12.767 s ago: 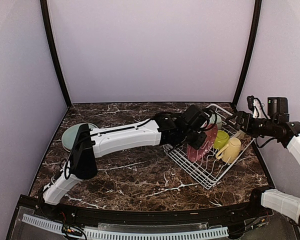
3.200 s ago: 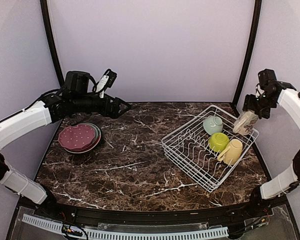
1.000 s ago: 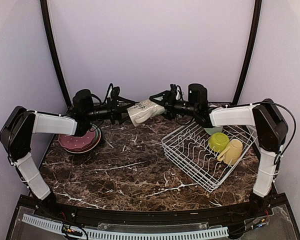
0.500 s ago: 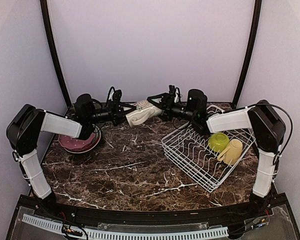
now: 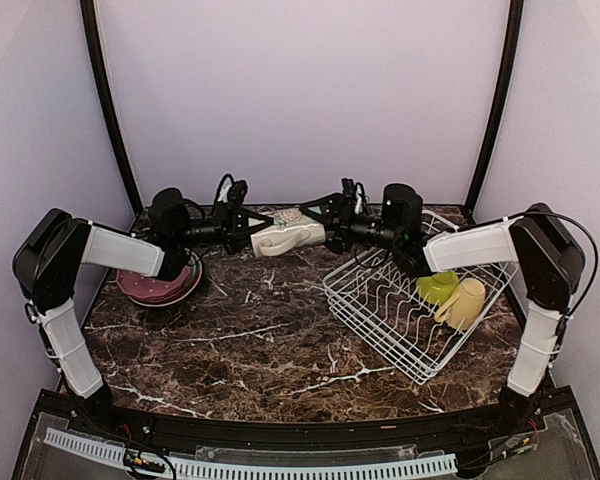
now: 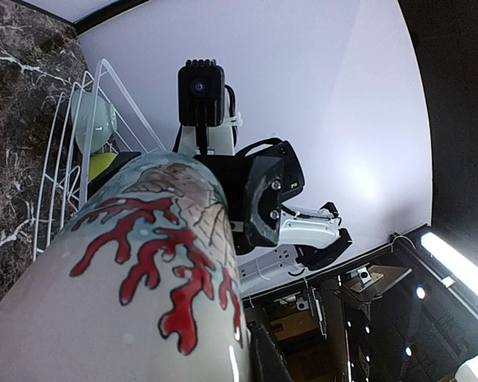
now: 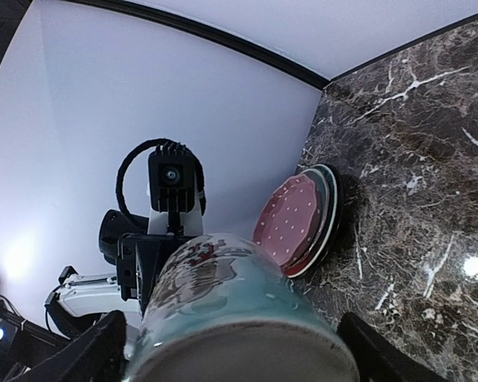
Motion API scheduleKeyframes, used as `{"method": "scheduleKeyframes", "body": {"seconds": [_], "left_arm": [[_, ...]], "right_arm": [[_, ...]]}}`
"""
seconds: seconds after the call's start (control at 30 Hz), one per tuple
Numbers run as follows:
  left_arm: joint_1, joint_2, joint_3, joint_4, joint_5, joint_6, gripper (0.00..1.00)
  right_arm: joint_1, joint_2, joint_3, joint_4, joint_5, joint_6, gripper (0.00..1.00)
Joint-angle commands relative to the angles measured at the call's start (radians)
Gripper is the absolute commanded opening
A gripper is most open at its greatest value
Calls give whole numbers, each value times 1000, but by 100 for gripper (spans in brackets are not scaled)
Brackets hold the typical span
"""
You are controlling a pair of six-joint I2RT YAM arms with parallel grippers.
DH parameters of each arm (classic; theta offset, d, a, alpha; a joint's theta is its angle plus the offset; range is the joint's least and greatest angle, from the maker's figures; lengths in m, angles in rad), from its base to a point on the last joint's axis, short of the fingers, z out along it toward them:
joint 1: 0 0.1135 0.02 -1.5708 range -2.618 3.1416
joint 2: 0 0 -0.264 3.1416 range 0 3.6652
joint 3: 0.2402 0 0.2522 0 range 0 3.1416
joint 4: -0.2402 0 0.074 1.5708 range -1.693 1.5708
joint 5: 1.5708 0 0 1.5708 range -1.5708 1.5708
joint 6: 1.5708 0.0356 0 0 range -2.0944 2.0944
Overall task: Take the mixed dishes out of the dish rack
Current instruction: Pass from the right arm to the left
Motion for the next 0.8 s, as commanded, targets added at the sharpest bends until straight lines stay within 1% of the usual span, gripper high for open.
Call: {"method": "scheduleKeyframes", "body": {"seconds": [0.0, 0.2, 0.23, 0.27, 0.3, 0.33, 0.37, 0.4, 0.43, 0.47, 0.5, 0.53, 0.57, 0.63, 0.67, 0.77], "left_arm": [[56, -99, 15, -65, -39, 94, 1], [57, -171, 48, -274, -44, 274, 1], [57, -182, 56, -383, -51, 362, 1], [57, -209, 82, -565, -82, 421, 1], [56, -225, 102, -676, -107, 581, 1], [54, -251, 157, -922, -195, 663, 1], [46, -262, 191, -1030, -258, 827, 1], [40, -276, 253, -1232, -382, 900, 1], [29, -280, 307, -1304, -450, 1004, 1], [22, -284, 329, -1415, -570, 1045, 1], [11, -285, 362, -1459, -625, 1102, 1], [4, -283, 378, -1524, -725, 1122, 1], [-10, -279, 407, -1556, -767, 1152, 1], [-41, -247, 465, -1653, -914, 1194, 1], [-53, -216, 487, -1719, -943, 1207, 1], [-112, -139, 578, -1823, -1063, 1257, 1]], "right_arm": [[-91, -114, -45, -66, 16, -89, 98], [-151, -202, -91, -178, -3, -143, 99], [-158, -219, -86, -230, 4, -171, 99], [-160, -235, -71, -299, 21, -214, 99], [-160, -251, -40, -374, 43, -261, 99], [-159, -266, -13, -455, 64, -305, 99], [-158, -278, 9, -519, 84, -345, 99], [-159, -293, 27, -582, 104, -376, 99], [-158, -305, 45, -639, 129, -411, 99], [-159, -316, 61, -692, 156, -443, 99], [-159, -325, 78, -738, 178, -471, 99], [-159, -333, 96, -794, 204, -499, 99], [-158, -336, 117, -851, 232, -522, 99], [-156, -338, 154, -958, 278, -573, 99], [-155, -339, 172, -998, 298, -592, 99], [-152, -339, 218, -1099, 373, -634, 99]]}}
